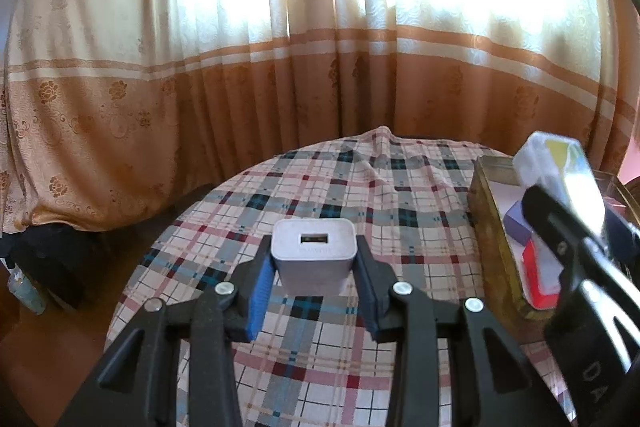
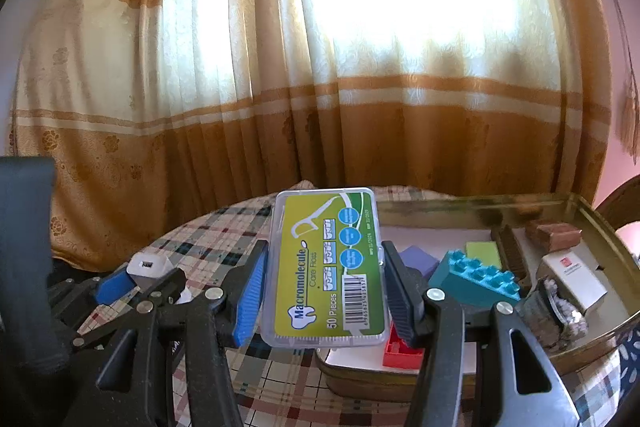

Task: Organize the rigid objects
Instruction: 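Lift the floss-pick case with the right gripper while the left gripper grasps the white charger, then carry the floss-pick case and white charger over the gold tray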

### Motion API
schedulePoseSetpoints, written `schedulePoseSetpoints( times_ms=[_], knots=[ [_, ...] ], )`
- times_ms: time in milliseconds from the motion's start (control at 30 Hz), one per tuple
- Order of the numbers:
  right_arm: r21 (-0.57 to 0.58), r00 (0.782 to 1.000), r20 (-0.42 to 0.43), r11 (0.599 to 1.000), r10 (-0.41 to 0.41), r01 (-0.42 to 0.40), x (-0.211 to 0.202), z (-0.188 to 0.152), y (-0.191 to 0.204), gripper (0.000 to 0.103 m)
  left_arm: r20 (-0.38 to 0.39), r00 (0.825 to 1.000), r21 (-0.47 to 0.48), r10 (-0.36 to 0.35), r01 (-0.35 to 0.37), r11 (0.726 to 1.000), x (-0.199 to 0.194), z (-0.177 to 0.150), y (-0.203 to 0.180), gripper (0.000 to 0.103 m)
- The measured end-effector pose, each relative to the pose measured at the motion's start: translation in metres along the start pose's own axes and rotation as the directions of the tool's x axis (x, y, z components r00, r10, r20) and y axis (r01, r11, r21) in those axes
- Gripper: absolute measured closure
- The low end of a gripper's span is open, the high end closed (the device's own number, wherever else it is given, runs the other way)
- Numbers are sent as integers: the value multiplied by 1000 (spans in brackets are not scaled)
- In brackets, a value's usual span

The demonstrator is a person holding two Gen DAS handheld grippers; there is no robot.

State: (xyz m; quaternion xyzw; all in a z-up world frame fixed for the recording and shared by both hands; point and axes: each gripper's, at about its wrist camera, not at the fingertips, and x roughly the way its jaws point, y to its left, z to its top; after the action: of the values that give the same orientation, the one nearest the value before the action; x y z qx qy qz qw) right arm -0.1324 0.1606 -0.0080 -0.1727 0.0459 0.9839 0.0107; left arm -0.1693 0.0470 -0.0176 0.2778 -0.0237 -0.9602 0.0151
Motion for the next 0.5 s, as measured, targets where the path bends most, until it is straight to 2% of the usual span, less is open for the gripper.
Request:
schedulePoseSetpoints(
  times_ms=[233,500],
  knots=[
    [-23,994,87,998,-60,62,-19,2,-6,46,30,1000,3,2,-2,1000,-11,-3,0,66],
    [18,992,94,997,-78,76,-23,4,-24,46,70,998,-14,9,-8,1000,-18,-2,3,66]
  ],
)
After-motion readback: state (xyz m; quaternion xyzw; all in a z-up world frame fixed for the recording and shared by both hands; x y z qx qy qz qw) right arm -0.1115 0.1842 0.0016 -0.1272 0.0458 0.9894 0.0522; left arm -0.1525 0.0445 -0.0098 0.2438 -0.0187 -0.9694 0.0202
